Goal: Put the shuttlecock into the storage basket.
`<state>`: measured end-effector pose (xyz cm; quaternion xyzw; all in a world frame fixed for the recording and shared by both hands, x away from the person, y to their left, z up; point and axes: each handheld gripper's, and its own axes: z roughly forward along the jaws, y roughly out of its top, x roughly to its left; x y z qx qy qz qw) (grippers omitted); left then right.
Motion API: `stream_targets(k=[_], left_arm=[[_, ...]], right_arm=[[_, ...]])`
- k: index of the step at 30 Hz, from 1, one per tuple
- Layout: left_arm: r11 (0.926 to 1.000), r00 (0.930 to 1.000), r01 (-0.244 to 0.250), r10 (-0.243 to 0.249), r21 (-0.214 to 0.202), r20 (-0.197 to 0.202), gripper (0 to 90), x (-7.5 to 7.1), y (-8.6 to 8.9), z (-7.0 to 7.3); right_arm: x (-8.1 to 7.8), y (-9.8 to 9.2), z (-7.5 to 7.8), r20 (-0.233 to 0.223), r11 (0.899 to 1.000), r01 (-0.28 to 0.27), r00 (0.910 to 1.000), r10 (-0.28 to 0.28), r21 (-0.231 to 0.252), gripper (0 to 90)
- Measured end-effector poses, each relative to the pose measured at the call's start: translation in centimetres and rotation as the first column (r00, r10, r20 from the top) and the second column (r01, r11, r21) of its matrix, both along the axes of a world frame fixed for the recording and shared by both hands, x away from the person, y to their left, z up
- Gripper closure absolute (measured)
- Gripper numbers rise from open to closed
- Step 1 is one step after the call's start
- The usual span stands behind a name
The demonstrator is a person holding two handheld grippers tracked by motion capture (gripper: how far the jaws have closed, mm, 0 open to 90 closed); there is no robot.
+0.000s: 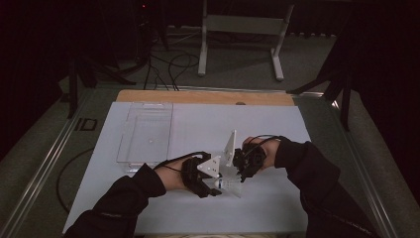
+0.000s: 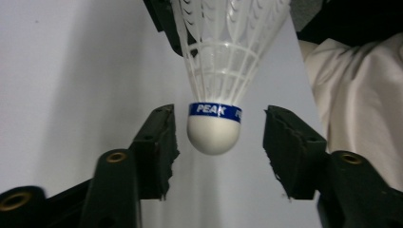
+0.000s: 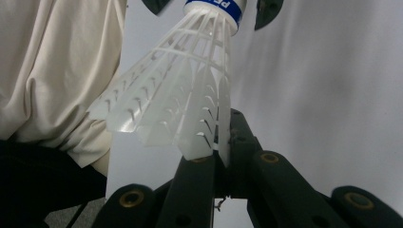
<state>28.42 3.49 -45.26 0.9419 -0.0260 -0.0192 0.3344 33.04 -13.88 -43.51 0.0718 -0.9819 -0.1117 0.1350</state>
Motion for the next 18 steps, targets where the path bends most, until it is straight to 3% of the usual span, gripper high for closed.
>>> stream_targets(k=[6,7,9,13,18], left_arm=[[0.9999,0.9999,0.013,-0.013,0.006,0.000,55.0,0.08,-0.14,-0.08],[0.9999,0.9999,0.014,-0.014,0.005,0.003,61.2,0.09,-0.12,-0.08],[0.9998,0.9998,0.020,-0.020,0.003,0.004,64.6,0.13,-0.06,-0.03],[0.9995,0.9995,0.031,-0.032,0.005,0.003,65.6,0.13,-0.01,0.05],[0.9986,0.9988,0.048,-0.048,0.019,-0.003,65.9,0.21,-0.05,0.13]], right_arm=[[0.00,0.12,-0.05,0.000,1.000,-0.012,0.9999,0.012,0.017,90.0],[-0.02,0.16,0.06,-0.003,1.000,-0.009,1.0000,0.009,0.015,90.0],[-0.06,0.20,0.11,0.001,1.000,-0.009,1.0000,0.009,0.010,90.0],[-0.08,0.25,0.09,0.006,1.000,-0.022,0.9998,0.021,0.023,90.0],[-0.29,0.49,0.21,-0.003,1.000,0.000,1.0000,0.000,0.001,89.6]])
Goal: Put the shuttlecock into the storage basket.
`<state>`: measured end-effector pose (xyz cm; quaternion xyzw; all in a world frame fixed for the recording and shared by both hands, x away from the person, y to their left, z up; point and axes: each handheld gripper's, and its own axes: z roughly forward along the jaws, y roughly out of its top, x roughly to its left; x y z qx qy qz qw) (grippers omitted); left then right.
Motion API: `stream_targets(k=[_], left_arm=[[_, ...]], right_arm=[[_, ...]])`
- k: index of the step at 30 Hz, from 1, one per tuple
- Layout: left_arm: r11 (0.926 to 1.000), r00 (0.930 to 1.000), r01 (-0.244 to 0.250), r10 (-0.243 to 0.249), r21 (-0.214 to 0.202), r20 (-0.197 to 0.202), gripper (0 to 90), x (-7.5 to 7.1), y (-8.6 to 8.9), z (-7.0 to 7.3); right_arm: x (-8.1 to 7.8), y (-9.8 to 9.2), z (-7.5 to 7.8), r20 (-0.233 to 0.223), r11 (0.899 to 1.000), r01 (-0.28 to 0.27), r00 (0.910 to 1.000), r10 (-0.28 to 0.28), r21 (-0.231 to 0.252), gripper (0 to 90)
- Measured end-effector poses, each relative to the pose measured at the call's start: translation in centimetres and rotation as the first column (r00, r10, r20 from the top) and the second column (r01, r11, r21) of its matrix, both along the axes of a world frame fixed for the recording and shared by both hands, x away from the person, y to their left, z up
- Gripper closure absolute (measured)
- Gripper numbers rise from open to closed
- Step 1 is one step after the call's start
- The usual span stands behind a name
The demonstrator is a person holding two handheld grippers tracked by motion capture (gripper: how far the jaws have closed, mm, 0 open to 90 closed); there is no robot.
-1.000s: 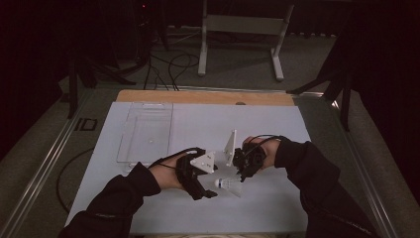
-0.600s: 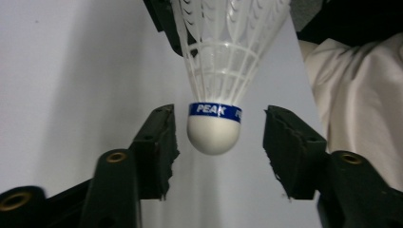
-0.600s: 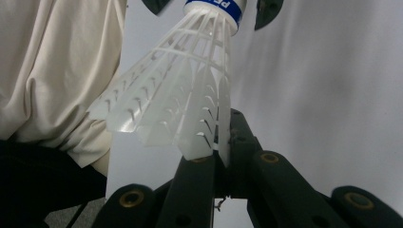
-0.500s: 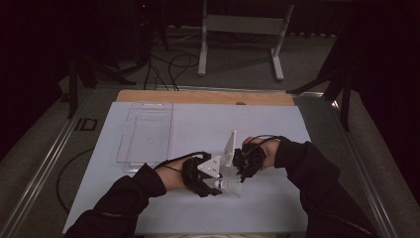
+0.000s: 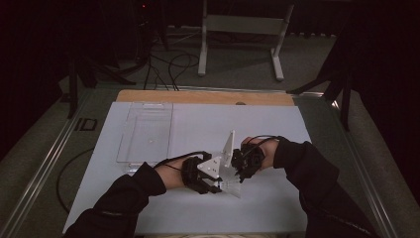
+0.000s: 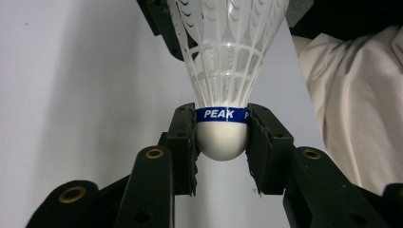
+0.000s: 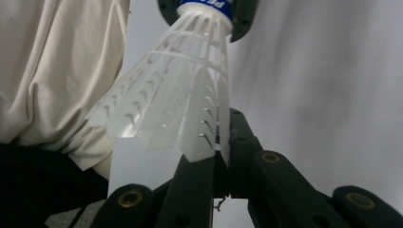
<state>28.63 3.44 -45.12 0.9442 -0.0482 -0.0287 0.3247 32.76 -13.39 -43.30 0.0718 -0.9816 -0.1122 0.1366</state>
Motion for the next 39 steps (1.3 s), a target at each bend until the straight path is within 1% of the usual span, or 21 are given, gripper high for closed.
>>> stream_targets(k=[4,7,8,9,10,11,13,14,15,16,18,22,25,28,32,33,34,35,36,38,39], left_arm=[[0.9999,0.9998,0.012,-0.012,0.001,-0.014,66.0,0.1,0.0,0.0],[0.9999,0.9998,0.010,-0.009,0.011,-0.016,66.0,0.2,0.1,-0.1],[0.9999,0.9998,0.010,-0.009,0.011,-0.016,66.0,0.2,0.1,-0.1],[0.9999,0.9998,0.003,-0.003,0.013,-0.022,65.9,0.3,0.2,-0.1],[0.9999,0.9998,0.003,-0.003,0.013,-0.022,66.0,0.3,0.2,-0.1],[0.9998,0.9993,-0.003,0.004,0.020,-0.038,65.9,0.4,0.3,-0.1],[0.9996,0.9991,-0.008,0.010,0.029,-0.042,66.0,0.5,0.4,-0.1],[0.9996,0.9991,-0.008,0.010,0.029,-0.042,65.9,0.5,0.4,-0.1],[0.9993,0.9985,-0.018,0.020,0.032,-0.050,65.9,0.7,0.6,0.0],[0.9993,0.9985,-0.018,0.020,0.032,-0.050,66.0,0.7,0.6,0.0],[0.9991,0.9976,-0.029,0.031,0.033,-0.062,65.9,0.8,1.0,0.0],[0.9988,0.9972,-0.030,0.032,0.040,-0.068,66.0,0.9,1.3,0.0],[0.9976,0.9955,-0.054,0.057,0.043,-0.076,65.9,1.1,2.0,-0.1],[0.9968,0.9932,-0.068,0.071,0.043,-0.092,65.9,1.3,2.3,-0.1],[0.9953,0.9915,-0.082,0.087,0.050,-0.097,65.9,1.5,2.9,0.1],[0.9939,0.9891,-0.095,0.100,0.056,-0.108,65.9,1.7,3.3,0.2],[0.9939,0.9891,-0.095,0.100,0.056,-0.108,65.9,1.7,3.3,0.2],[0.9921,0.9873,-0.110,0.116,0.061,-0.109,65.9,1.8,3.6,0.4],[0.9921,0.9873,-0.110,0.116,0.061,-0.109,65.9,1.8,3.6,0.4],[0.9900,0.9848,-0.123,0.130,0.069,-0.115,65.9,1.9,4.0,0.5],[0.9875,0.9824,-0.136,0.145,0.079,-0.118,65.9,2.0,4.4,0.6]], right_arm=[[-0.2,0.1,-0.1,0.013,1.000,-0.012,0.9998,0.012,0.001,83.3],[-0.3,0.1,-0.3,-0.006,1.000,0.024,0.9997,-0.024,-0.019,63.4],[-0.3,0.1,-0.3,-0.006,1.000,0.024,0.9997,-0.024,-0.019,63.4],[-0.1,0.1,-0.4,0.005,0.998,0.055,0.9985,-0.055,-0.020,52.3],[-0.1,0.1,-0.4,0.005,0.998,0.055,0.9985,-0.055,-0.020,52.3],[0.0,-0.1,-0.3,0.004,0.996,0.084,0.9964,-0.084,-0.009,44.1],[0.1,-0.2,-0.2,-0.002,0.994,0.112,0.9937,-0.112,0.002,37.0],[0.1,-0.2,-0.2,-0.002,0.994,0.112,0.9937,-0.112,0.002,37.0],[0.2,-0.4,-0.2,0.008,0.991,0.136,0.9906,-0.136,-0.001,25.4],[0.2,-0.5,-0.2,0.015,0.988,0.152,0.9883,-0.152,-0.011,18.9],[0.2,-0.7,-0.4,0.026,0.985,0.173,0.9847,-0.172,-0.024,12.7],[0.6,-1.2,-0.4,0.035,0.980,0.200,0.9792,-0.200,0.012,11.4],[0.7,-1.8,-0.1,0.042,0.969,0.242,0.9689,-0.244,0.054,10.1],[0.7,-2.2,0.0,0.048,0.964,0.251,0.9656,-0.256,0.083,10.1],[0.7,-2.6,0.1,0.064,0.951,0.280,0.9548,-0.290,0.130,10.1],[0.6,-2.7,0.1,0.065,0.946,0.291,0.9512,-0.302,0.141,10.1],[0.6,-2.7,0.1,0.065,0.946,0.291,0.9512,-0.302,0.141,10.1],[0.6,-3.0,0.2,0.088,0.935,0.304,0.9423,-0.323,0.181,10.1],[0.6,-3.1,0.2,0.091,0.930,0.319,0.9365,-0.339,0.182,10.1],[0.6,-3.2,0.2,0.107,0.928,0.317,0.9337,-0.342,0.197,10.1],[0.7,-3.6,0.0,0.115,0.912,0.344,0.9198,-0.375,0.223,10.1]])
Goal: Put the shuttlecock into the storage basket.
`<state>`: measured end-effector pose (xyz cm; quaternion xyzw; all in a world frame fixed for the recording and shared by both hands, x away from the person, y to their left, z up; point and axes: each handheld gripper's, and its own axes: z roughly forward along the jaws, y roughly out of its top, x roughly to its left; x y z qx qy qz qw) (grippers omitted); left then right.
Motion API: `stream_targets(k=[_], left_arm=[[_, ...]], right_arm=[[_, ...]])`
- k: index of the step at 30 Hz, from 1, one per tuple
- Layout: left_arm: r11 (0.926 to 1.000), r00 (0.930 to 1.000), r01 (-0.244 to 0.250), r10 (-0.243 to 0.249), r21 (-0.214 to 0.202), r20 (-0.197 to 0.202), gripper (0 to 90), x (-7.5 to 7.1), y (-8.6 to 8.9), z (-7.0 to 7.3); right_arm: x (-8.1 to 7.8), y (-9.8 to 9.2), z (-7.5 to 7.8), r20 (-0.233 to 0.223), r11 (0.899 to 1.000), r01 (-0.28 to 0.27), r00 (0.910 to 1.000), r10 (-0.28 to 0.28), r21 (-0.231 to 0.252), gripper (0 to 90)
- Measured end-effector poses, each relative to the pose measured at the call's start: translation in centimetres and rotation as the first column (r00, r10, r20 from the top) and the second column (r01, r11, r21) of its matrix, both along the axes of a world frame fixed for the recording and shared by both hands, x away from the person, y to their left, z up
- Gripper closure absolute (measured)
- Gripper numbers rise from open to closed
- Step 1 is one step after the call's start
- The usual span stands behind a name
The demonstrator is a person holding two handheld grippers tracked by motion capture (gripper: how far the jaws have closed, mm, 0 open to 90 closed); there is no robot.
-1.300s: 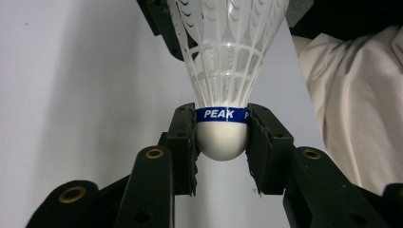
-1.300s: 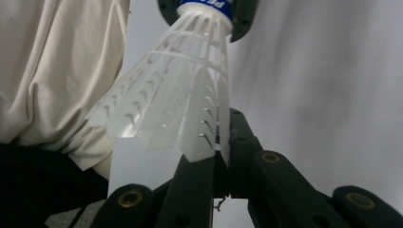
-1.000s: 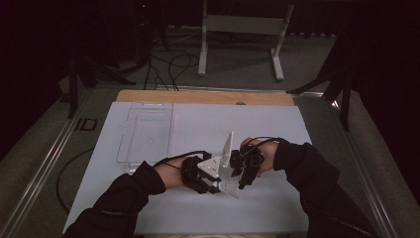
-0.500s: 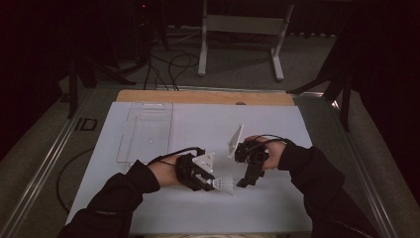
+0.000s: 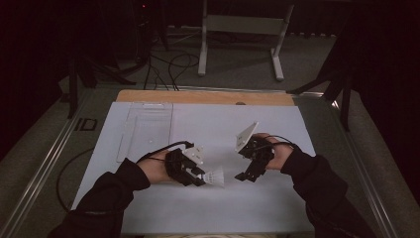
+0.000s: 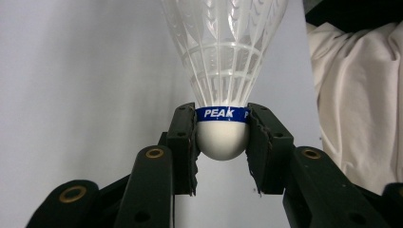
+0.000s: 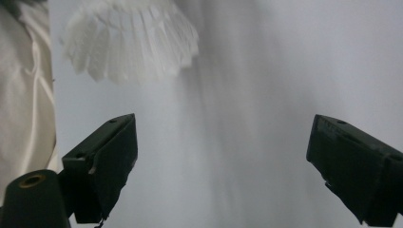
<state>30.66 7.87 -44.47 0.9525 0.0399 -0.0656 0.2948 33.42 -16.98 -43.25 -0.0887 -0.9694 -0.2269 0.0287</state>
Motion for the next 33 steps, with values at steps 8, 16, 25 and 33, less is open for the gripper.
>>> stream_targets(k=[8,16,25,33], left_arm=[[0.9952,0.9953,-0.095,0.096,0.024,-0.017,65.9,0.8,2.2,0.6],[0.9866,0.9859,-0.162,0.162,0.020,-0.039,65.9,1.3,4.5,1.7],[0.9719,0.9704,-0.227,0.231,0.060,-0.069,65.8,1.6,6.3,2.8],[0.9481,0.9465,-0.311,0.316,0.064,-0.068,65.8,1.7,9.5,3.6]], right_arm=[[0.3,-1.4,-2.1,-0.020,0.991,0.132,0.9910,-0.132,-0.031,10.1],[0.1,-3.0,-3.2,-0.009,0.978,0.207,0.9782,-0.207,-0.013,10.0],[-1.0,-4.5,-4.4,0.042,0.953,0.300,0.9526,-0.301,0.038,9.3],[-2.2,-7.2,-5.7,0.038,0.909,0.384,0.9179,-0.395,0.162,9.3]])
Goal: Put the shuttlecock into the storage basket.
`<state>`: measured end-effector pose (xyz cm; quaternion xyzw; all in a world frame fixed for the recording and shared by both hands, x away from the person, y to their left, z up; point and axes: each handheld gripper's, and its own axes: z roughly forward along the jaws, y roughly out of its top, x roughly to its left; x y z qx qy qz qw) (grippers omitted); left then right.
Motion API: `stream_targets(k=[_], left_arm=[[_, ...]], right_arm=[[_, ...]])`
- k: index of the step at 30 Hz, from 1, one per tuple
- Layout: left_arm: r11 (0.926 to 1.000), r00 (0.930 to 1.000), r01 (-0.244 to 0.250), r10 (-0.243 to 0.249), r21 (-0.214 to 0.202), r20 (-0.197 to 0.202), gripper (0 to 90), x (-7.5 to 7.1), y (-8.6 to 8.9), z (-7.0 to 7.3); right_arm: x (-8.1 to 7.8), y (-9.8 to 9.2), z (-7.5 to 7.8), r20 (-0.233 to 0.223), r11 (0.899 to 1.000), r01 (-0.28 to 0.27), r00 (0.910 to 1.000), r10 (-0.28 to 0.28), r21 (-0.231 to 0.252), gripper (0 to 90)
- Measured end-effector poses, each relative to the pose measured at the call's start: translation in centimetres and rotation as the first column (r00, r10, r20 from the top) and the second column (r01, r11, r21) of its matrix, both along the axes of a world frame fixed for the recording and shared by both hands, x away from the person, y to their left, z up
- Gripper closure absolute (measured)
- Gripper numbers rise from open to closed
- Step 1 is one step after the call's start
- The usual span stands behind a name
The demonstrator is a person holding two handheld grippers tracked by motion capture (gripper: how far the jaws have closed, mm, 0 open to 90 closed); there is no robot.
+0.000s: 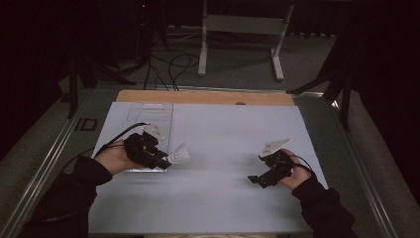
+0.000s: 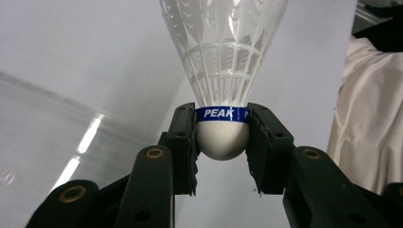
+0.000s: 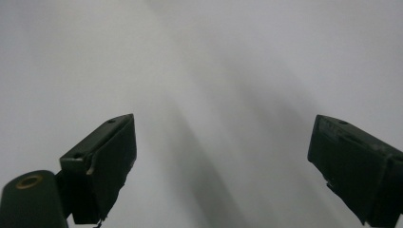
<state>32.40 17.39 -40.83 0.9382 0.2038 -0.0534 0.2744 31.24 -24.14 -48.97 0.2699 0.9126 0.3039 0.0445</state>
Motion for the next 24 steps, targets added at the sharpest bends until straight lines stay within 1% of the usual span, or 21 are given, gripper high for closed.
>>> stream_targets(k=[1,2,3,4,5,6,7,8,9,10,12,13,14,15,18,19,20,21,22,23,24], left_arm=[[0.9998,0.9999,-0.016,0.016,-0.009,-0.003,65.8,0.0,0.3,0.0],[0.9998,0.9999,-0.016,0.016,-0.009,-0.003,65.8,0.0,0.3,0.0],[0.9996,0.9997,-0.026,0.026,-0.010,-0.002,65.8,0.0,1.0,0.1],[0.9996,0.9997,-0.026,0.026,-0.010,-0.002,65.8,0.0,1.0,0.1],[0.9988,0.9988,-0.049,0.049,-0.008,-0.007,65.8,0.0,1.6,0.3],[0.9983,0.9983,-0.058,0.058,-0.003,-0.003,65.8,0.0,1.9,0.3],[0.9971,0.9970,-0.076,0.076,-0.009,-0.012,65.8,0.0,2.2,0.4],[0.9971,0.9970,-0.076,0.076,-0.009,-0.012,65.8,0.0,2.2,0.4],[0.9955,0.9955,-0.095,0.095,0.006,-0.007,65.8,0.0,2.8,0.5],[0.9938,0.9937,-0.110,0.111,0.013,-0.016,65.8,0.1,3.1,0.5],[0.9930,0.9930,-0.117,0.117,0.016,-0.011,65.8,0.1,3.3,0.6],[0.9881,0.9885,-0.150,0.151,0.034,-0.015,65.8,0.1,3.8,0.8],[0.9881,0.9885,-0.150,0.151,0.034,-0.015,65.8,0.1,3.8,0.8],[0.9839,0.9841,-0.176,0.176,0.032,-0.020,65.8,0.2,4.4,1.0],[0.9814,0.9819,-0.189,0.189,0.035,-0.006,65.9,0.1,4.9,1.3],[0.9779,0.9786,-0.205,0.206,0.039,-0.003,65.8,0.0,5.3,1.5],[0.9779,0.9786,-0.205,0.206,0.039,-0.003,65.8,0.0,5.3,1.5],[0.9735,0.9742,-0.225,0.225,0.042,-0.007,65.8,0.0,5.8,1.7],[0.9714,0.9726,-0.232,0.232,0.049,0.001,65.8,0.0,6.1,1.8],[0.9682,0.9694,-0.245,0.246,0.050,-0.004,65.9,0.0,6.3,1.8],[0.9682,0.9694,-0.245,0.246,0.050,-0.004,65.8,0.0,6.3,1.8]], right_arm=[[-0.1,-0.3,-0.1,0.019,1.000,0.020,0.9996,-0.020,0.015,9.4],[-0.3,-0.6,-0.2,0.037,0.999,0.031,0.9988,-0.032,0.020,9.3],[-0.5,-0.8,-0.3,0.051,0.999,0.040,0.9979,-0.042,0.036,9.3],[-0.7,-1.1,-0.4,0.063,0.997,0.046,0.9967,-0.051,0.067,9.3],[-0.8,-1.4,-0.4,0.073,0.995,0.059,0.9952,-0.065,0.082,9.4],[-1.1,-1.7,-0.5,0.094,0.993,0.068,0.9926,-0.077,0.094,9.4],[-1.2,-2.0,-0.5,0.099,0.991,0.071,0.9917,-0.082,0.113,9.3],[-1.2,-2.0,-0.5,0.099,0.991,0.071,0.9917,-0.082,0.113,9.3],[-1.5,-2.4,-0.7,0.110,0.988,0.090,0.9884,-0.105,0.127,9.3],[-1.6,-2.7,-0.8,0.117,0.986,0.093,0.9871,-0.109,0.136,9.4],[-1.7,-3.0,-0.9,0.117,0.985,0.103,0.9859,-0.120,0.142,9.3],[-2.0,-3.4,-1.1,0.124,0.982,0.115,0.9832,-0.134,0.153,9.3],[-2.0,-3.4,-1.1,0.124,0.982,0.115,0.9832,-0.134,0.153,9.3],[-2.1,-3.7,-1.2,0.126,0.978,0.121,0.9816,-0.143,0.169,9.3],[-2.3,-4.0,-1.4,0.124,0.974,0.134,0.9796,-0.158,0.180,9.3],[-2.4,-4.1,-1.6,0.125,0.972,0.146,0.9774,-0.171,0.184,9.4],[-2.5,-4.2,-1.8,0.117,0.971,0.145,0.9786,-0.169,0.191,9.3],[-2.6,-4.3,-1.9,0.118,0.970,0.146,0.9782,-0.171,0.193,9.4],[-2.7,-4.4,-2.0,0.116,0.968,0.154,0.9770,-0.179,0.196,9.3],[-2.7,-4.5,-2.1,0.112,0.967,0.154,0.9774,-0.179,0.204,9.4],[-2.7,-4.5,-2.1,0.112,0.967,0.154,0.9774,-0.179,0.204,9.4]])
